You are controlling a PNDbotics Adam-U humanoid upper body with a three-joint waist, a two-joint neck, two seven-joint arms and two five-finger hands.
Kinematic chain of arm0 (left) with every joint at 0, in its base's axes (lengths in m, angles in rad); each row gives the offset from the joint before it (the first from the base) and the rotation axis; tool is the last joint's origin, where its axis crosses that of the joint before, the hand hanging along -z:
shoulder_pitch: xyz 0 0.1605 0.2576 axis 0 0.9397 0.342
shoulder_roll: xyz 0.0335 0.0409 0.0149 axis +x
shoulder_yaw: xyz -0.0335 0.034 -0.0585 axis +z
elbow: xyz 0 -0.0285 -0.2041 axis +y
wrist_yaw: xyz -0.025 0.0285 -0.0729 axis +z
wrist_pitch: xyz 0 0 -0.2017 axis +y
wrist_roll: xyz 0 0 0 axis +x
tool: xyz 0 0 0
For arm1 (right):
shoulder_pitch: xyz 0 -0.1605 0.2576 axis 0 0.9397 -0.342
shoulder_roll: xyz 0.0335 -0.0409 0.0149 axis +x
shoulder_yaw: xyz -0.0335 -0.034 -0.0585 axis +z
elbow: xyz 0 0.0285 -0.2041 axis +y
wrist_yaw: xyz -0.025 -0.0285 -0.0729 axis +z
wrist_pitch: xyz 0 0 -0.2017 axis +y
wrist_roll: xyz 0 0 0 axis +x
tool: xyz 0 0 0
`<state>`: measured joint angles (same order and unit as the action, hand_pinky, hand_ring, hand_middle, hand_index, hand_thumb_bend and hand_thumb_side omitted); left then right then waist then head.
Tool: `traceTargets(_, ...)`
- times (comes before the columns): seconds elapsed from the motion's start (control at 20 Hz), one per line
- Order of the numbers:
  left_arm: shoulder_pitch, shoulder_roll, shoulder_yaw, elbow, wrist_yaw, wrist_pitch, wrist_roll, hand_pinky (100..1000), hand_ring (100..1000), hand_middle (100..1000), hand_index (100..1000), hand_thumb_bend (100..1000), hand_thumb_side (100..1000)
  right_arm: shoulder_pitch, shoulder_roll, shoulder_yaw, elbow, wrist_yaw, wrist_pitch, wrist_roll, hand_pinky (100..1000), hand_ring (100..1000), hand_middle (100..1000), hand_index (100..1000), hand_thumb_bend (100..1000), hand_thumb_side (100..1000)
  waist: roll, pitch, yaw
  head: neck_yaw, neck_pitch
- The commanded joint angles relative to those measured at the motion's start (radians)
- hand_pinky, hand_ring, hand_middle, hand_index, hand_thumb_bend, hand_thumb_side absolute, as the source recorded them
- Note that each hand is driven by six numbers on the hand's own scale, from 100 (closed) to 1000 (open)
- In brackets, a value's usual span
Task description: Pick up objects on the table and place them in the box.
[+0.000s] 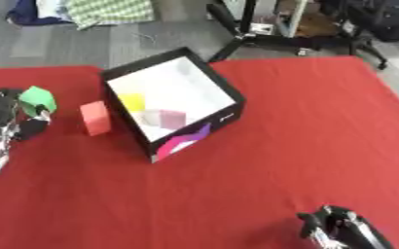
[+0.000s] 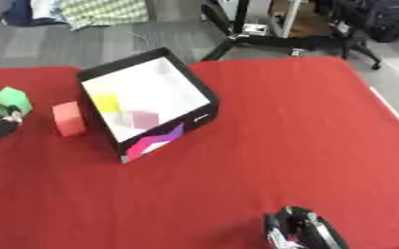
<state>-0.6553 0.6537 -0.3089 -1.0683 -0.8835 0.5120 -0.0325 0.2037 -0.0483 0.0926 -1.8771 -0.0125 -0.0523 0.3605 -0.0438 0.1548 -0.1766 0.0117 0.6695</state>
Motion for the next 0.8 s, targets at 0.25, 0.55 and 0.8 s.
traceTargets(0.25,-0.034,0.002,-0.002,-0.005,-0.008,-0.003,-0.014,816,758,843,962,100,844,-0.005,-0.001,-0.002,-0.023,0.003,0.000,0.002,855,468,230,461,100,202,-0.013,0.012,-0.002,-0.006,-0.018)
traceTargets(0.55,-0.030,-0.011,-0.003,0.012,-0.018,-0.007,0.000,741,626,682,846,100,388,-0.009,0.001,-0.003,-0.024,0.001,-0.001,0.002,856,468,230,461,100,202,-0.016,0.019,-0.002,-0.010,-0.019)
traceTargets(0.8,-0.030,-0.015,0.000,0.013,-0.025,0.002,0.042,655,475,467,702,100,236,-0.008,0.001,-0.003,-0.024,0.003,0.000,0.003,856,468,230,461,100,203,-0.017,0.019,0.000,-0.010,-0.018)
